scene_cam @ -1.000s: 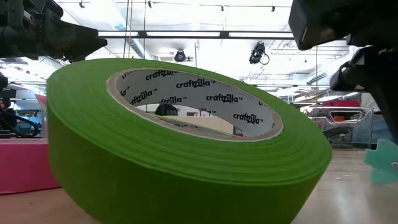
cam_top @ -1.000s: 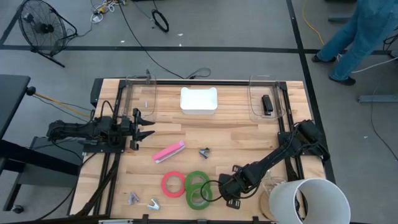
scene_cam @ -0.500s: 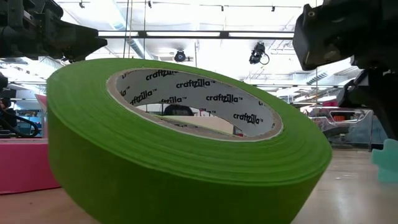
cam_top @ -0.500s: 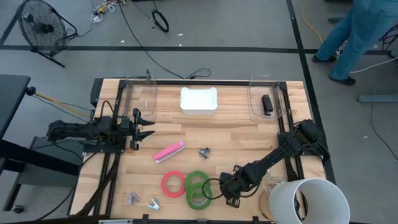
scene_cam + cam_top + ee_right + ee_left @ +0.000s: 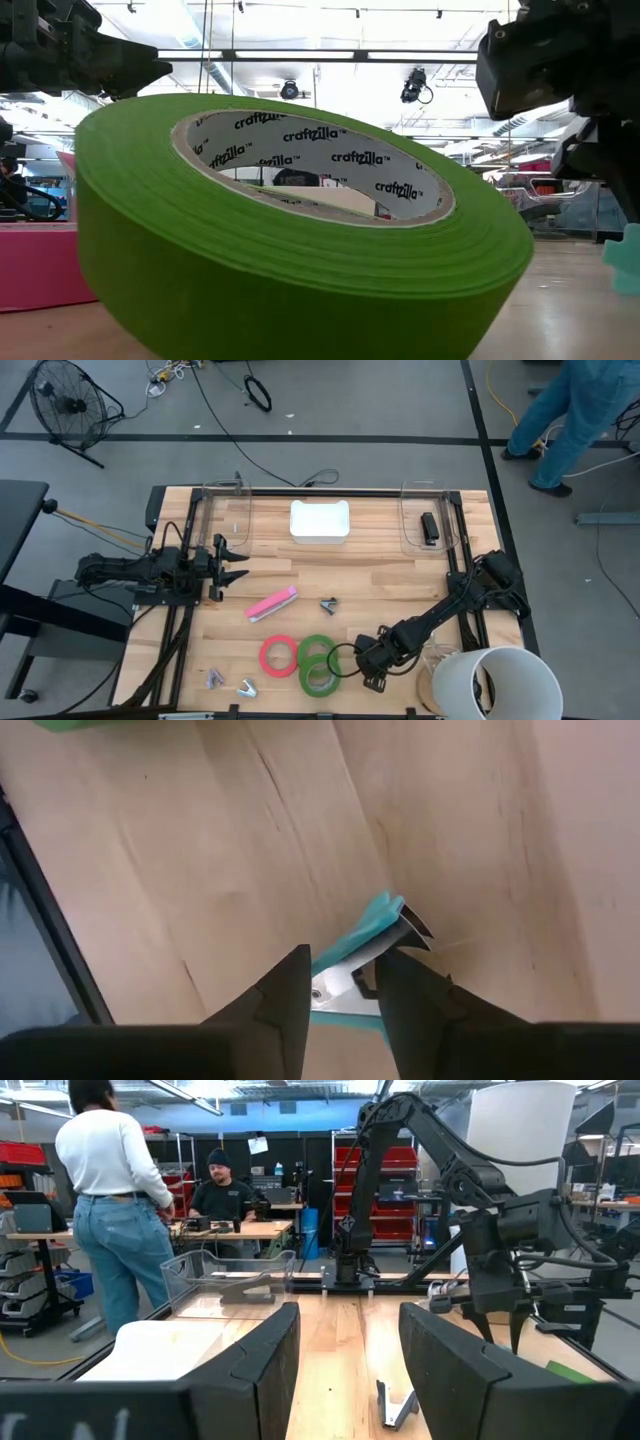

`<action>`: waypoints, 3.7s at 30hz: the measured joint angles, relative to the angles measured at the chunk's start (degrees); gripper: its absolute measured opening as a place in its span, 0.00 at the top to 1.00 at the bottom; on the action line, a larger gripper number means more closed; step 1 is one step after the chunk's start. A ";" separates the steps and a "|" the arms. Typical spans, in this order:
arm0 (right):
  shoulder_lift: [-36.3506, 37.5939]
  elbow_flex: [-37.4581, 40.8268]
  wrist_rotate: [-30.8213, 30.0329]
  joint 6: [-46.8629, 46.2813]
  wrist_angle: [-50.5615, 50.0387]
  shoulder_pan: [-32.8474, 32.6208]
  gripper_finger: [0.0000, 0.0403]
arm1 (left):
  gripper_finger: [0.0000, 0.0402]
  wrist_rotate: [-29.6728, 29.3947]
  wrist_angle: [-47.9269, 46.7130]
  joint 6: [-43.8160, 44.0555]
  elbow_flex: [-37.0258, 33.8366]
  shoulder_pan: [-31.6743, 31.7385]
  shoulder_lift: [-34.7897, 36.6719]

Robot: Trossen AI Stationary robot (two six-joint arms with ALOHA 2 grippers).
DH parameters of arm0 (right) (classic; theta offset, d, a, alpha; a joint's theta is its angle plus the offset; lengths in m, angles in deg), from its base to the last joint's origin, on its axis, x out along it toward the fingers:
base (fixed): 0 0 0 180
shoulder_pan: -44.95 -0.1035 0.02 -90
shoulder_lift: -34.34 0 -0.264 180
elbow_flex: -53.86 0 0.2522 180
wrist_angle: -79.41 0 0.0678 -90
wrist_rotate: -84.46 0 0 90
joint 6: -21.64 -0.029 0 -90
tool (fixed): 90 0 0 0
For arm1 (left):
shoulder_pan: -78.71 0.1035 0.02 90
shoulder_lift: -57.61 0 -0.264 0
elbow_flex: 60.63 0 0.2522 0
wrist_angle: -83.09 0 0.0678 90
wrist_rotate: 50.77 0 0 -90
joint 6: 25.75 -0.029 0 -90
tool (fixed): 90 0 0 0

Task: Pick and place Stapler, Stapler remover, tape
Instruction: Put the blue staple remover into the white bin

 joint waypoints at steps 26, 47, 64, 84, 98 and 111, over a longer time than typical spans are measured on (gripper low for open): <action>1.27 0.30 4.90 -1.65 -0.29 1.04 0.97 | 0.56 0.00 -0.04 0.00 -0.02 0.01 0.00; 0.94 0.19 1.75 -5.08 2.66 1.79 0.67 | 0.56 0.00 -0.04 0.01 -0.01 0.00 0.00; -2.03 -0.29 -4.26 -10.05 1.52 1.77 0.67 | 0.56 0.00 -0.04 0.02 -0.02 -0.01 0.00; -1.64 -0.68 -5.55 -10.86 -9.83 3.05 0.96 | 0.56 0.00 -0.37 0.02 -0.02 0.01 0.00; 1.51 -10.07 -13.44 -10.90 -36.42 3.62 0.97 | 0.56 0.00 -0.35 0.02 0.00 0.00 0.00; 1.54 -12.62 -17.72 -0.85 -34.97 10.22 0.97 | 0.56 0.00 -0.57 0.00 0.00 -0.01 0.00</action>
